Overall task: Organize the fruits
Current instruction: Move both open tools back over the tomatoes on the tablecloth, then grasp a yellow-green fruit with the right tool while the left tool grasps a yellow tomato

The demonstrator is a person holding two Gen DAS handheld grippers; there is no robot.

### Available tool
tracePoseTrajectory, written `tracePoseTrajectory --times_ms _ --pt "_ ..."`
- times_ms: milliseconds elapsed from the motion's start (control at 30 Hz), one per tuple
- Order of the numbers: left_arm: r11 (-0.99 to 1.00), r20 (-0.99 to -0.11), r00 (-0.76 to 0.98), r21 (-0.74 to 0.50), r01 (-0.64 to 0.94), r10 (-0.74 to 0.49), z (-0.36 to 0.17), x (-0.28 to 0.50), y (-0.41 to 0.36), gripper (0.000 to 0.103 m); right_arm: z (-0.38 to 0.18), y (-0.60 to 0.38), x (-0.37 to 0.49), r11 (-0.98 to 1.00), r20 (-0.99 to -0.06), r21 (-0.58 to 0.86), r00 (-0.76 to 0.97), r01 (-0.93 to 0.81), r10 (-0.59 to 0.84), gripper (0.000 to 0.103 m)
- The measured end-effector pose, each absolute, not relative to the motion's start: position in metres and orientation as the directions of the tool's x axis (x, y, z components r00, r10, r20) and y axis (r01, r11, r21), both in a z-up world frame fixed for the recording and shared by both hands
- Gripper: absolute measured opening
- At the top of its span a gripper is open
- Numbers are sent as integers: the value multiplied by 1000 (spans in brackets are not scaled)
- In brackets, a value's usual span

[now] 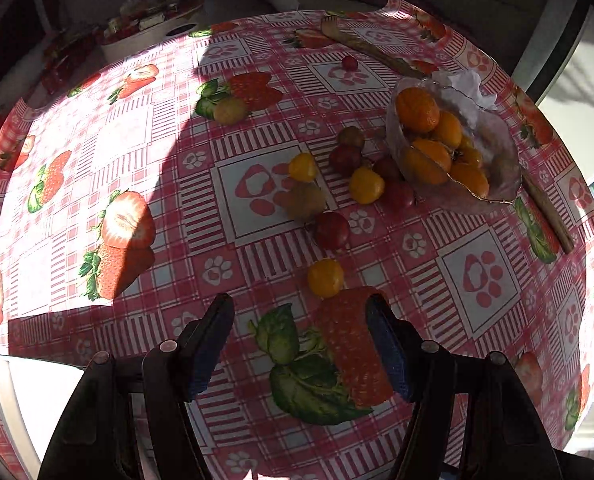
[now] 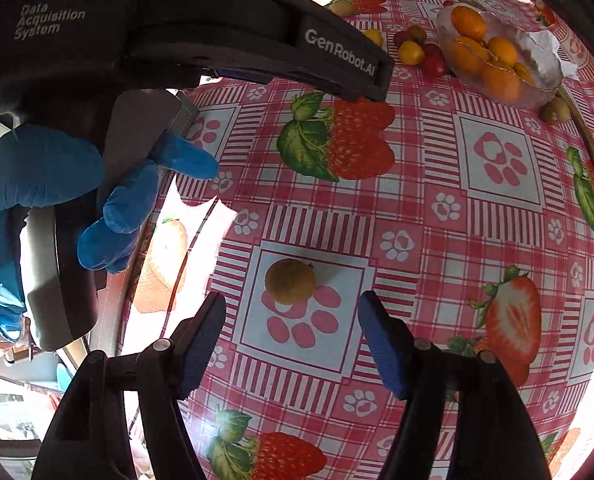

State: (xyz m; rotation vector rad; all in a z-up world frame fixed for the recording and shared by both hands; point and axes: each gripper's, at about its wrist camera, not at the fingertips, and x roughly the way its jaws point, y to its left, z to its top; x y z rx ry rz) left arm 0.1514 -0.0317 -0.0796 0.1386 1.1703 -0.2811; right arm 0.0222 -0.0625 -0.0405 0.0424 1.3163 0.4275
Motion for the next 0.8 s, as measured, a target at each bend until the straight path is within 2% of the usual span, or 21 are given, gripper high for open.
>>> tracePoseTrajectory --times_ms 200,233,300,367,433,500,600,800 --pt "950 -926 347 -34 312 -147 -89 160 -42 68 -44 -47 25 916 -921 240 223 -320 320 62" --pt "948 -928 342 -34 315 -146 -91 161 -43 59 -44 -44 25 915 -920 233 230 -328 316 59" --pt "947 -928 348 -14 322 -132 -92 160 -47 58 -44 -41 26 914 -921 220 236 -341 310 52" --pt "948 -927 351 -13 319 -131 -92 160 -47 57 -44 -38 27 911 -923 216 232 -351 308 36" --pt "950 -924 358 -13 313 -131 -91 162 -47 49 -44 -34 32 906 -922 236 215 -351 323 30" --pt "948 -923 356 -27 316 -145 -90 164 -47 26 -43 -39 36 906 -919 257 205 -335 337 30" --pt "946 -922 350 -51 319 -168 -90 165 -47 21 -42 -56 42 906 -913 293 193 -305 360 30" --pt "948 -914 358 -77 310 -191 -80 145 -45 21 -38 -85 43 912 -912 324 175 -251 372 30"
